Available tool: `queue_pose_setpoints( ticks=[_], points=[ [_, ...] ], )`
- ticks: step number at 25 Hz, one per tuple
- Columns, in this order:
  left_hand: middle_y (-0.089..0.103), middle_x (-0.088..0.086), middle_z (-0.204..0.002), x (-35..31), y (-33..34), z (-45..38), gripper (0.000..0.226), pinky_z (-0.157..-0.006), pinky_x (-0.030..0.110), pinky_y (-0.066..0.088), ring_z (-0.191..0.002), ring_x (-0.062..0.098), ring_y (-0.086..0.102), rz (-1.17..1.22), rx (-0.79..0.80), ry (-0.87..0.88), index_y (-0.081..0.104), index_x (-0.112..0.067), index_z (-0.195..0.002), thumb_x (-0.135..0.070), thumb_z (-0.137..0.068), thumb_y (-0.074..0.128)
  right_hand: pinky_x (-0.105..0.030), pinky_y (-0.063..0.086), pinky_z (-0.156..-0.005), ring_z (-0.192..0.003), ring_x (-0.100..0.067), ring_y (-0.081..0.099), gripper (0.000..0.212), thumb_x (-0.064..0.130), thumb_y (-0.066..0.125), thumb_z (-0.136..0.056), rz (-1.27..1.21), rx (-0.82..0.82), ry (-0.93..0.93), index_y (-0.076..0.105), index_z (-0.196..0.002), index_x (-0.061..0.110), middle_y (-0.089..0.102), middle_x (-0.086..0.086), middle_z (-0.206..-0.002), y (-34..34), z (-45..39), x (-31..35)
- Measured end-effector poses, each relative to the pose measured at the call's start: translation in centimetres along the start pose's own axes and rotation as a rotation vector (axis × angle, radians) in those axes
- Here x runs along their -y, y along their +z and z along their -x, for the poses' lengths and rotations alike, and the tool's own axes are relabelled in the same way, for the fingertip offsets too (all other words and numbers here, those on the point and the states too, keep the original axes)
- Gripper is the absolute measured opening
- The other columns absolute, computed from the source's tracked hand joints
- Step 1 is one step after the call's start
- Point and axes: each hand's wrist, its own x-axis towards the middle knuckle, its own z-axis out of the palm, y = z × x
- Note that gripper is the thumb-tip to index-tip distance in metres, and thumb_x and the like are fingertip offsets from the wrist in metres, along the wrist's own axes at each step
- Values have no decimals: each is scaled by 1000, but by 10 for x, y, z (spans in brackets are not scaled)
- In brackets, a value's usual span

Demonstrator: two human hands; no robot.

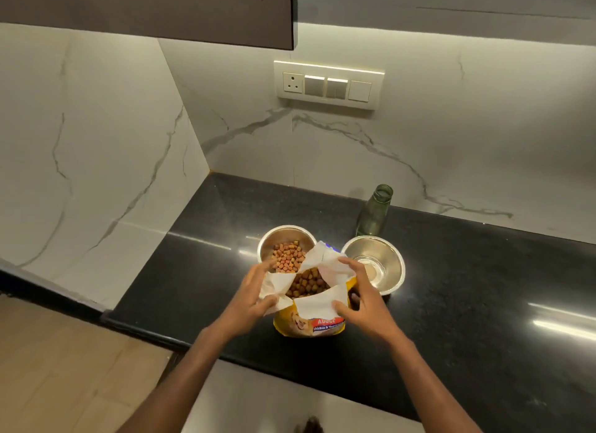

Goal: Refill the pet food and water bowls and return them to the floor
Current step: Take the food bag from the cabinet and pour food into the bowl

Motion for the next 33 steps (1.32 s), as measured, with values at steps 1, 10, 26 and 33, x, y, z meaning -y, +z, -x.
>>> queue_pose_setpoints(
  ticks=[1,10,26,33],
  points=[
    [38,-10,-159,9,14,1,68,-113,40,51,-147,20,45,173,-10,-21,33,-51,-155,-61,-91,54,-48,55,-113,-146,-18,49,99,39,81,-80,-88,-1,20,24,-160,47,39,17,-159,7,1,-10],
    [72,-1,-130,21,108,-17,93,-88,36,65,-117,22,75,681,-402,-173,49,-23,-143,-92,-81,48,-51,64,-85,-111,-22,71,63,81,48,-91,107,-402,17,35,-141,47,64,-6,-131,66,-3,-50],
    [77,7,-109,-51,38,-60,70,-107,61,53,-110,34,72,1128,-29,-838,65,-37,-122,-80,-99,15,-50,62,-87,-84,-18,71,47,67,34,-103,849,-9,378,44,-124,27,70,-2,-95,-14,-132,99],
    [72,21,-130,-50,54,-64,88,-84,62,58,-102,40,71,1357,4,-923,54,-26,-152,-83,-98,15,-47,61,-93,-93,-20,71,65,73,33,-101,1129,212,410,50,-136,21,71,-5,-109,-3,-177,116]
  ],
)
